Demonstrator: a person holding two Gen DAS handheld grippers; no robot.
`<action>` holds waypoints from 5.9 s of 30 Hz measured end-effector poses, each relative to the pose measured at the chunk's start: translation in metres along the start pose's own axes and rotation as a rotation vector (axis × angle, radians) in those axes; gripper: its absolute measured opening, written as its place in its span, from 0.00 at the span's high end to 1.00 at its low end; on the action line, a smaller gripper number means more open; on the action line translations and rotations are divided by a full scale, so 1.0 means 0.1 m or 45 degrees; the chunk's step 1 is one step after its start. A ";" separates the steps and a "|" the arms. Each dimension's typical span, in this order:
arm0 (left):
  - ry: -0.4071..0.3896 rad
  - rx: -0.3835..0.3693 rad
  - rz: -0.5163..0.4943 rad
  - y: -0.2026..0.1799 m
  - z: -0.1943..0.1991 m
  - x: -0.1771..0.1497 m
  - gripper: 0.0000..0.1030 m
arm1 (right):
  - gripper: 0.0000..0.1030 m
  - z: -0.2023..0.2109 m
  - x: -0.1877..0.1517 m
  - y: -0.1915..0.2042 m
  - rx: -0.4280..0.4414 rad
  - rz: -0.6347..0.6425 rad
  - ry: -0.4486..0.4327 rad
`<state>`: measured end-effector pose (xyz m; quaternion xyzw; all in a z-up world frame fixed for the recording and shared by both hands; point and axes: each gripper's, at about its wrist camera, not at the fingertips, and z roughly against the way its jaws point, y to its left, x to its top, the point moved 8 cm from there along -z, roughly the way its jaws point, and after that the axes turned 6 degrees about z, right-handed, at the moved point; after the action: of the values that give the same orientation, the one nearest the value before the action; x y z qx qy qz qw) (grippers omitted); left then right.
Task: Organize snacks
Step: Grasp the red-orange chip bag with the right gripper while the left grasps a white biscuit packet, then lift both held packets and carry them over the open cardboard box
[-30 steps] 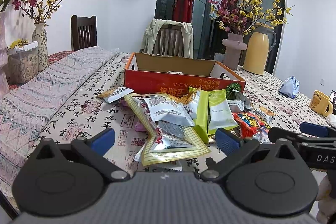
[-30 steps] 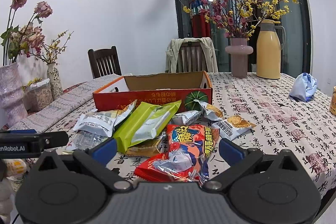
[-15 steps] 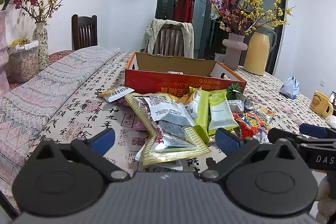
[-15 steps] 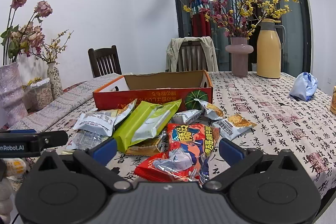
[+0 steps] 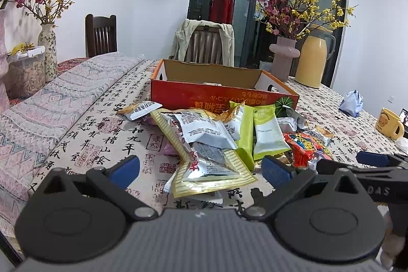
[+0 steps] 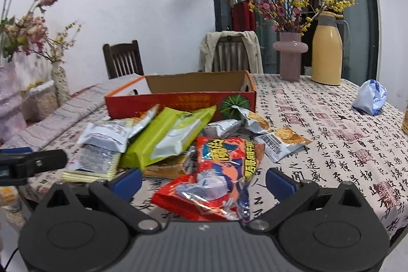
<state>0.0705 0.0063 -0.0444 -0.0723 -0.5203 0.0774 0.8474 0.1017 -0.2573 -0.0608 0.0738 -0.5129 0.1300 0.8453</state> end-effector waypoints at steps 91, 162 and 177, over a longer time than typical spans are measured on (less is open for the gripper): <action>0.112 0.077 -0.329 -0.29 -0.67 0.30 0.07 | 0.43 -0.41 -0.08 -0.34 0.182 -0.207 0.013; -0.031 0.176 -0.040 -0.04 -1.44 1.68 0.36 | 0.43 -1.12 1.48 -0.25 0.106 -0.044 -0.191; 0.019 0.169 -0.011 0.15 -2.49 1.83 0.36 | 0.43 -2.43 1.71 -0.31 0.048 -0.111 -0.014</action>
<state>0.3735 0.0479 0.0004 -0.0142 -0.5080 0.1076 0.8545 0.3923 -0.1998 -0.0212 0.1128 -0.5113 0.1024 0.8458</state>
